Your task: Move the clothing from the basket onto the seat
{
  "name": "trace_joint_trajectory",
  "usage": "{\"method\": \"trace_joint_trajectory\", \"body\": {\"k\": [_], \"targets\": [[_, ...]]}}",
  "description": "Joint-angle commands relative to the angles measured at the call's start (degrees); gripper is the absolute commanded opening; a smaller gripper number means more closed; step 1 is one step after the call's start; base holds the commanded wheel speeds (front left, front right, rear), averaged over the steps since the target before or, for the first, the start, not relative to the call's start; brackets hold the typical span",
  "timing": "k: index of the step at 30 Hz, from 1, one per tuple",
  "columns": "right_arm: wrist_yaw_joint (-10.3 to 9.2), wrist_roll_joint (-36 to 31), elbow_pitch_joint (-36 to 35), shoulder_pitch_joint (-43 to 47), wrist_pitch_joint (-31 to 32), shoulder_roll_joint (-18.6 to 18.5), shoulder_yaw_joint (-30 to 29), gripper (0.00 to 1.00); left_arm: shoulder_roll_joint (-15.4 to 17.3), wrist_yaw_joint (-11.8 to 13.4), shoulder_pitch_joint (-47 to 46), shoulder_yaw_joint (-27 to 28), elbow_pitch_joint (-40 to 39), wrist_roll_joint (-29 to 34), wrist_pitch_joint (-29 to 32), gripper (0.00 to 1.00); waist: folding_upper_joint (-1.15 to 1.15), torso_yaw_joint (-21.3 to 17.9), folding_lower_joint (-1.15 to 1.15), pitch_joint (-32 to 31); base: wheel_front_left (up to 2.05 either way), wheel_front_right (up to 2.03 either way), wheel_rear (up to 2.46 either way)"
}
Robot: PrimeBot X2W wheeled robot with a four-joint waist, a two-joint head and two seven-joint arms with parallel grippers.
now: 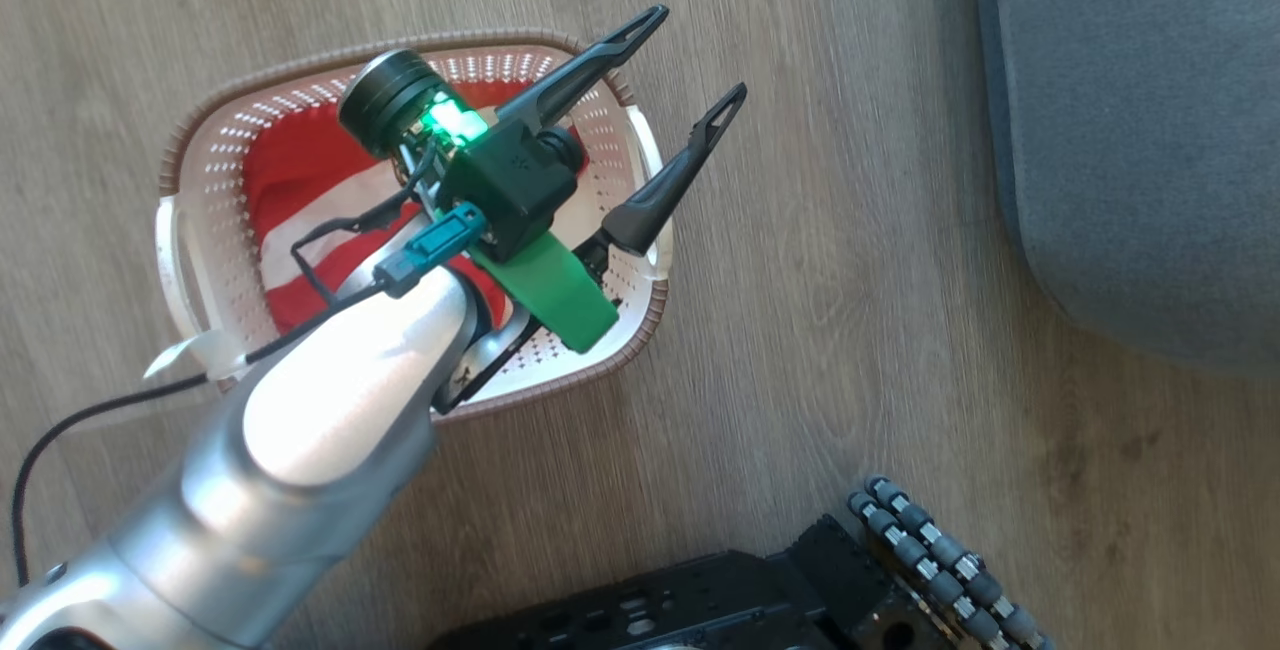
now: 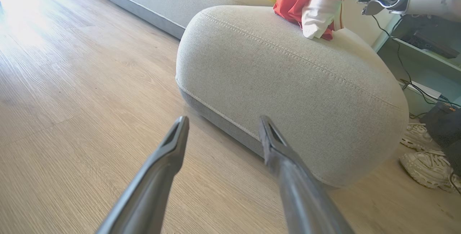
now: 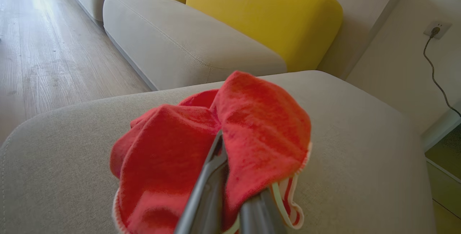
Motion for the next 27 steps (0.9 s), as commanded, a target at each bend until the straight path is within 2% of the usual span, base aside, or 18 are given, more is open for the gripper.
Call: {"method": "trace_joint_trajectory", "body": {"k": [1,2,13,27], "targets": [[0.4,1.29,-2.03,3.26,-0.22,-1.59,1.22,0.88,-0.42,0.02,-0.65,1.33,-1.28,0.05,-0.48,1.0,0.0,0.44,-0.01,-1.05,0.0,0.0,0.0],[0.4,1.89,-2.13,4.41,-0.22,-1.47,2.06,1.0,-0.6,-0.01,-0.54,1.45,-1.07,-0.03,-0.53,1.0,0.0,0.57,-0.01,-1.49,0.0,0.0,0.0],[0.4,9.0,-3.85,14.31,-0.22,-2.43,10.94,1.0,-3.25,-0.52,1.65,3.57,-0.24,-0.82,-0.69,1.0,0.0,1.75,-0.01,-7.14,0.0,0.0,0.0],[0.4,12.49,-17.69,23.83,-0.22,1.29,28.31,1.0,-6.39,-0.93,10.11,12.29,2.15,-0.37,-0.7,1.0,0.0,7.16,-0.01,-19.23,0.0,0.0,0.0]]}}
